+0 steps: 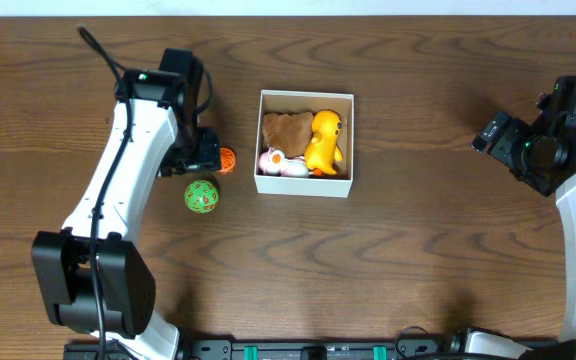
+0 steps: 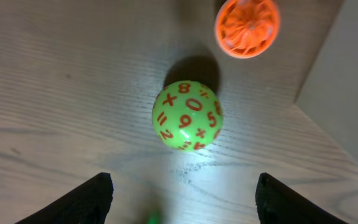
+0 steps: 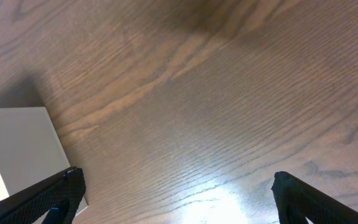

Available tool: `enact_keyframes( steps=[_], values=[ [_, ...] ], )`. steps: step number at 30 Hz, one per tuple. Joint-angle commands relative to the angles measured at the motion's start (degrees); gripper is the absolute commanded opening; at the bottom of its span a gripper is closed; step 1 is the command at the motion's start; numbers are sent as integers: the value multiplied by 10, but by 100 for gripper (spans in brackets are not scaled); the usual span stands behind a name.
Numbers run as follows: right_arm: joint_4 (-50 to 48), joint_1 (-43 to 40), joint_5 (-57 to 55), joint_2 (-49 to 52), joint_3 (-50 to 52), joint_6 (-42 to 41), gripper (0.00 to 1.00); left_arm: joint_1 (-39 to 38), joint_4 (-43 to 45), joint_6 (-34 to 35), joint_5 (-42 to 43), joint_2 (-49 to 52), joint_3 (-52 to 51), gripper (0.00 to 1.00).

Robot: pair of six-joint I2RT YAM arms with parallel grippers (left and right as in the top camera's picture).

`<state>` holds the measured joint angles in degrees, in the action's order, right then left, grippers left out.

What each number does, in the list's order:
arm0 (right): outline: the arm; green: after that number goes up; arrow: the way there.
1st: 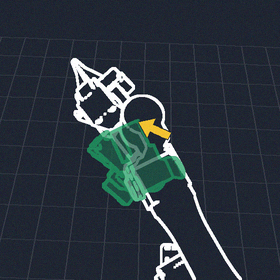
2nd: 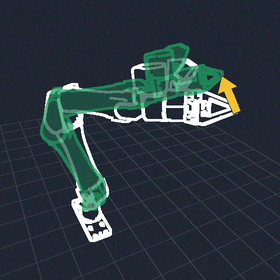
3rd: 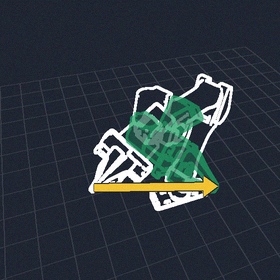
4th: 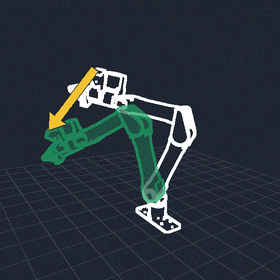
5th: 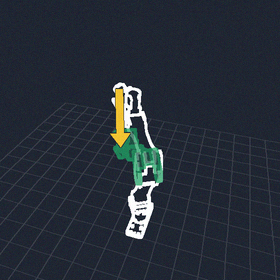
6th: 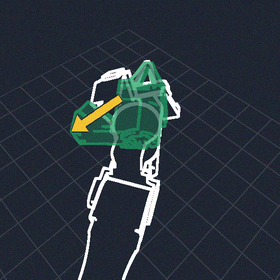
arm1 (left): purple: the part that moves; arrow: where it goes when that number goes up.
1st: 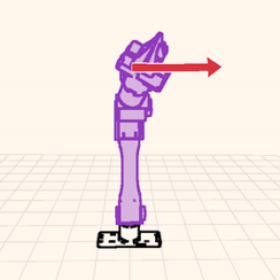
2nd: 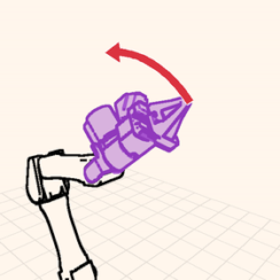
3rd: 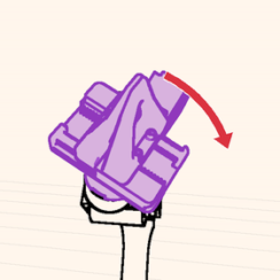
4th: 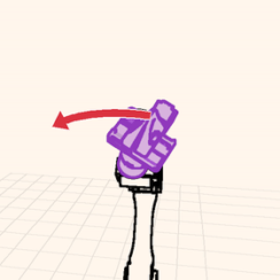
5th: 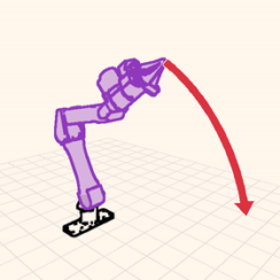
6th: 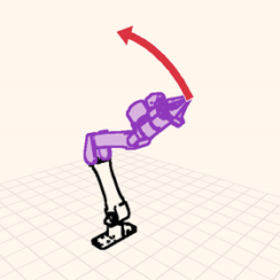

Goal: Pack container
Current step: 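Grasp the green numbered ball with the left gripper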

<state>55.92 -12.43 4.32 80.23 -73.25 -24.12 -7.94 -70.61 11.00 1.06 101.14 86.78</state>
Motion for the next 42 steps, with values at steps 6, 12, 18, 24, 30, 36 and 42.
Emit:
enact_keyframes(
  steps=[6,12,18,24,30,36,42],
  values=[
    [1,-3,2,2,0,-7,99,2,101,-55,58,3,-117,80],
    [5,-3,2,2,0,-6,99,7,162,-54,56,3,-181,81],
    [5,-3,2,2,0,-7,99,14,199,-54,27,10,-208,81],
    [5,-3,2,2,0,-6,99,14,245,-54,24,16,-243,80],
    [5,-3,2,2,0,-7,99,14,267,-54,21,16,-247,60],
    [8,-3,2,2,0,-5,99,14,272,-56,21,16,-246,49],
    [6,-3,2,2,0,-5,99,13,195,-63,24,-14,-182,41]
  ],
)
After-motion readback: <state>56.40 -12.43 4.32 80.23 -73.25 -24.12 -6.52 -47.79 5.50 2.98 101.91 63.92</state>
